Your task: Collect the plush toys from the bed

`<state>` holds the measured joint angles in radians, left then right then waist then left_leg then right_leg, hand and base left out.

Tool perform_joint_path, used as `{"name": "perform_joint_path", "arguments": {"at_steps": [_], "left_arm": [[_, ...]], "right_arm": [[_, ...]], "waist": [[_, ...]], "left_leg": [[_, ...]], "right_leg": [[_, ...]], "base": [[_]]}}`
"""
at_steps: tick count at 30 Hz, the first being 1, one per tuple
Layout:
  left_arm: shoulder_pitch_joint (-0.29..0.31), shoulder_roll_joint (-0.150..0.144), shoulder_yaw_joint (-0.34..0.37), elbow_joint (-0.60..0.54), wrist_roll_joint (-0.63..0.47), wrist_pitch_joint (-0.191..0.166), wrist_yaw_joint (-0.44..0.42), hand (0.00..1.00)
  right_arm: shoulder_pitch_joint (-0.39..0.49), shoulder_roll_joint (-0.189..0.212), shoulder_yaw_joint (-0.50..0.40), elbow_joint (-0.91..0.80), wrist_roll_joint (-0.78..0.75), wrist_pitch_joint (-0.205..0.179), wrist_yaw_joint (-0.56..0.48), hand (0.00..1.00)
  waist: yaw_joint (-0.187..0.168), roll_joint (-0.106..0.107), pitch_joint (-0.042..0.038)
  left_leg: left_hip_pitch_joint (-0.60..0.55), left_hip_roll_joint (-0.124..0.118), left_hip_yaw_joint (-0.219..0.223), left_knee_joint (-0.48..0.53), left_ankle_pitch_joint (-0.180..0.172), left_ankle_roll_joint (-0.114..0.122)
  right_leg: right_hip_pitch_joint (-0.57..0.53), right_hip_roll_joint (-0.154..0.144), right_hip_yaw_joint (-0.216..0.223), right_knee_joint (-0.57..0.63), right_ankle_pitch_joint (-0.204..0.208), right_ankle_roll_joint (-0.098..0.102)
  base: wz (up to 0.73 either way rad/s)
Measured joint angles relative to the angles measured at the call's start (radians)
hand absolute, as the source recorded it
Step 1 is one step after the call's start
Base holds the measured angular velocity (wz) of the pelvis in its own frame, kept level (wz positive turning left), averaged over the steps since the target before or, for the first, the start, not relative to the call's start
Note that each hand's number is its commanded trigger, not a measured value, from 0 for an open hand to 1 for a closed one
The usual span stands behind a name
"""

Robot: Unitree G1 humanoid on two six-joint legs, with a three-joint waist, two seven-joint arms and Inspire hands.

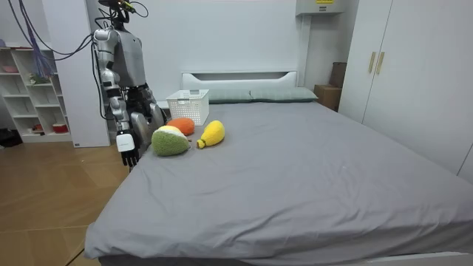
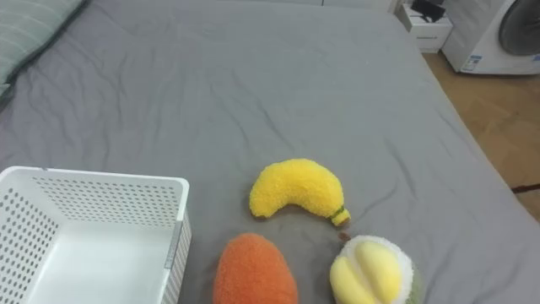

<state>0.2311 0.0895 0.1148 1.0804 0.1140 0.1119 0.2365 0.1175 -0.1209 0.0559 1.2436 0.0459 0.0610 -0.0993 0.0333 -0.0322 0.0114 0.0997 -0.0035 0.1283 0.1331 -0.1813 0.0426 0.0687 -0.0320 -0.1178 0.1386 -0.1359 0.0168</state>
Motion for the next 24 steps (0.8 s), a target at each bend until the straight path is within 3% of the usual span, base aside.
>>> {"name": "perform_joint_path", "arguments": {"at_steps": [11,24], "left_arm": [[-0.002,0.001,0.0,-0.001,-0.003,-0.001,0.0,0.0],[-0.004,0.002,0.004,0.017,-0.014,-0.008,0.009,0.0]], "right_arm": [[0.001,0.0,-0.001,0.001,0.011,-0.004,0.006,0.0],[0.002,0.003,-0.043,0.024,0.157,-0.018,-0.002,0.0]], "waist": [[-0.002,-0.001,0.0004],[-0.017,-0.006,0.0022]], "left_leg": [[-0.001,0.001,0.0,0.001,0.0,0.0],[0.0,0.0,-0.007,0.0,0.0,0.0]], "right_leg": [[0.003,0.0,-0.006,0.0,0.003,-0.001],[0.017,-0.001,-0.011,-0.003,0.003,-0.001]], "base": [[0.0],[0.01]]}}
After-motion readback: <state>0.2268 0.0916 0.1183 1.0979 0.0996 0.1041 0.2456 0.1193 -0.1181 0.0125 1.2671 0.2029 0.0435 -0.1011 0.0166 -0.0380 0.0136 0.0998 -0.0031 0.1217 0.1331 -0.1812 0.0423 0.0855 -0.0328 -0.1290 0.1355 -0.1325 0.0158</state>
